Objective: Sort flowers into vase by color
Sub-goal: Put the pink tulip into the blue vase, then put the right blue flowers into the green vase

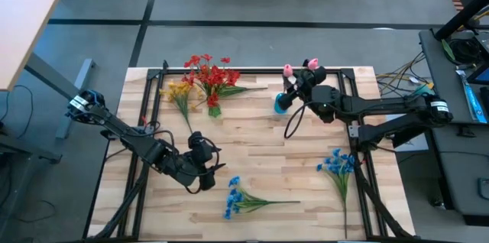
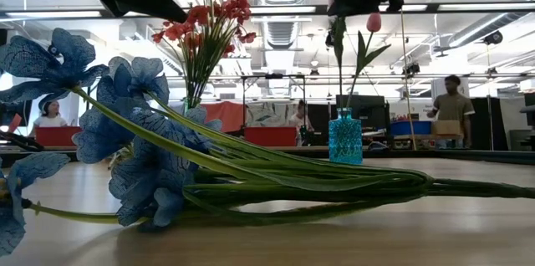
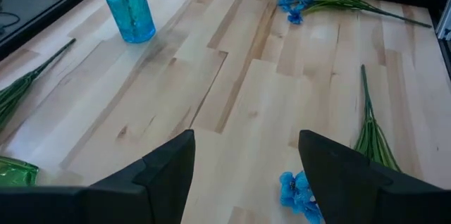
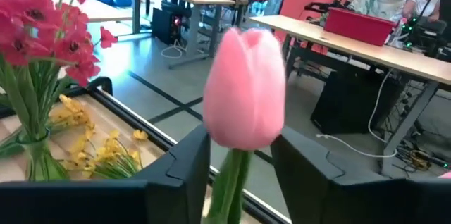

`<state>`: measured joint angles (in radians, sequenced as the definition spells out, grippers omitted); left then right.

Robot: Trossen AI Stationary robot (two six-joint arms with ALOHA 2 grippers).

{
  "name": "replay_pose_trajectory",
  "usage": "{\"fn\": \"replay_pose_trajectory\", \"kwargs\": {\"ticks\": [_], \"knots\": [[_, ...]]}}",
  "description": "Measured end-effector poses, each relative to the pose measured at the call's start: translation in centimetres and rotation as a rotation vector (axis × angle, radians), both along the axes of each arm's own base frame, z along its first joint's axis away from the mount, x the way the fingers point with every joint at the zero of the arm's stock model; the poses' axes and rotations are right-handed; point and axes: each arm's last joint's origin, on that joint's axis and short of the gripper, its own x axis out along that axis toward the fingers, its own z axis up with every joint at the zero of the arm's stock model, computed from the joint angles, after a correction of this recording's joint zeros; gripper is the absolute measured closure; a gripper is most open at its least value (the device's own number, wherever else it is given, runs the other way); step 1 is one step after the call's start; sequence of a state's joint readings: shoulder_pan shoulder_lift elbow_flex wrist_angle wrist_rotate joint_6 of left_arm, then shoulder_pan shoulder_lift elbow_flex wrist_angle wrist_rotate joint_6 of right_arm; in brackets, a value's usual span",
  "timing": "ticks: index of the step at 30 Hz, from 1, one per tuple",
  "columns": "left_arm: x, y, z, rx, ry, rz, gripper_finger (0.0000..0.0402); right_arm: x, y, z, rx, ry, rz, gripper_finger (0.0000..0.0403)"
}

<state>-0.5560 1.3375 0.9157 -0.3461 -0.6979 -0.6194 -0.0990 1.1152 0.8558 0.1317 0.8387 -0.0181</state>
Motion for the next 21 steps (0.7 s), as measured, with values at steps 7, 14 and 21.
{"fn": "replay_pose_trajectory", "kwargs": {"ticks": [7,14,21], "knots": [[0.0,0.0,0.0,-0.002,0.001,0.002,0.0164,-0.1,0.0,-0.5,0.028,0.021,-0.006,0.0193],[-0.1,0.0,-0.1,-0.016,0.002,0.014,0.0164,-0.5,0.1,-0.8,0.053,0.051,-0.010,0.0125],[0.0,0.1,-0.1,-0.041,-0.003,0.037,0.0164,-1.6,0.8,-0.3,0.075,0.066,0.008,0.0082]]}}
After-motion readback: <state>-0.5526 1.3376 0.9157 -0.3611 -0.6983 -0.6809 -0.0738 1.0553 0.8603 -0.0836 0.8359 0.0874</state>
